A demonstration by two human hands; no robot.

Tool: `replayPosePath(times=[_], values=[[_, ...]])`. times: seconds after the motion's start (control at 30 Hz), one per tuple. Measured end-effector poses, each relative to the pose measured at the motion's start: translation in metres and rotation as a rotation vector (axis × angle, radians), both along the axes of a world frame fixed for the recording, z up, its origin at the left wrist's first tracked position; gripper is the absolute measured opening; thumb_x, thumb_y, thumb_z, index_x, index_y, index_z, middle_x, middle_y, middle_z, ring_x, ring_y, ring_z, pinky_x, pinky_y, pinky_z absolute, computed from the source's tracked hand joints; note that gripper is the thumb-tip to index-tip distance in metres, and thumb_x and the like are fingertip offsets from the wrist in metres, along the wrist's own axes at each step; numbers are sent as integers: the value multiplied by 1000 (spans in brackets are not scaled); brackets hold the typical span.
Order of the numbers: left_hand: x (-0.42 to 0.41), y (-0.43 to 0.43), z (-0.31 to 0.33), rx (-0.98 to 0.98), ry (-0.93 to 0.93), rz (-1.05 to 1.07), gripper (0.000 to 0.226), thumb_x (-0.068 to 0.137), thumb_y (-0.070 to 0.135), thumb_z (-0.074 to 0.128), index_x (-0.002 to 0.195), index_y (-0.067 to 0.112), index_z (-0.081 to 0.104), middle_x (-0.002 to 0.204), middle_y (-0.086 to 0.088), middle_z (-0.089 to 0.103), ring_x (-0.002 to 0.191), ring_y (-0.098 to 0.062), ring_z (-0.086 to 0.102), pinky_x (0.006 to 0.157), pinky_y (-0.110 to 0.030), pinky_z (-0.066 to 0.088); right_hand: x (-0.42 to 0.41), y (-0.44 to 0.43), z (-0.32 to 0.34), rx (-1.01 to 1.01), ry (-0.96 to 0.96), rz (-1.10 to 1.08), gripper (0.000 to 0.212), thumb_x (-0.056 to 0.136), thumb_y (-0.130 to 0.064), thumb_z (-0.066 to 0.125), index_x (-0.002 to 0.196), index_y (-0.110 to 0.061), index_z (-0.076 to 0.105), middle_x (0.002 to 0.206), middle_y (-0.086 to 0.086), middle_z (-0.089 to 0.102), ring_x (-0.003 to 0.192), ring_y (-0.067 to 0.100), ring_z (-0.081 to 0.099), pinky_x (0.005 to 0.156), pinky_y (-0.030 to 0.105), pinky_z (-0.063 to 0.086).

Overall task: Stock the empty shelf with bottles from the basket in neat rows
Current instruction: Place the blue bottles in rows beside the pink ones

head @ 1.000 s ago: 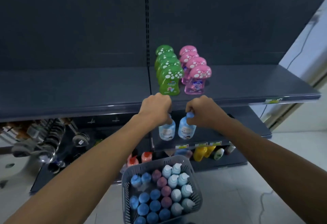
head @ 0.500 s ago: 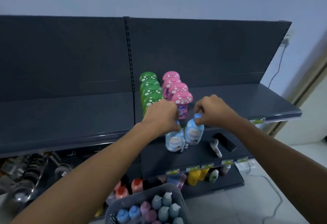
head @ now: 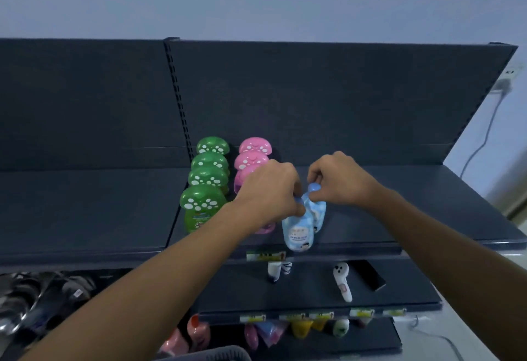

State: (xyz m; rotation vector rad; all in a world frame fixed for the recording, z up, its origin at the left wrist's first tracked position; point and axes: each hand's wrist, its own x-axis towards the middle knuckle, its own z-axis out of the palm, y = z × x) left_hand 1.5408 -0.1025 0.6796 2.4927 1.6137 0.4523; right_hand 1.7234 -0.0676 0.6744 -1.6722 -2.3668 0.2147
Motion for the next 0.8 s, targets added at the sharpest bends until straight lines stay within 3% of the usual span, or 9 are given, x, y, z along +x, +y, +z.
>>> replayPosePath(times=[0.23,0.5,0.8], values=[[35,54,-1,-57,-59,50,27,74,29,84,99,21,79,92,3,72,84,-15,67,73,-38,60,25,73,1,-6,8,59,11,65,-24,77,75,-25,72,73,-15,66,74,7,65,67,27,57],[50,109,-10,-59,-73,150,25,74,23,82,99,22,80,90,5,74,83,-15,68,74,-37,60,28,142,-6,-45,35,101,16,69,-28,84,76,-26,70,81,-11,66,81,11,67,74,35,60],[57,155,-24,-87,-19,247,25,76,30,78,99,21,76,95,1,72,87,-22,68,77,-40,58,22,192,-17,-74,65,112,14,72,-29,83,77,-26,71,82,-9,67,79,13,67,74,36,61]])
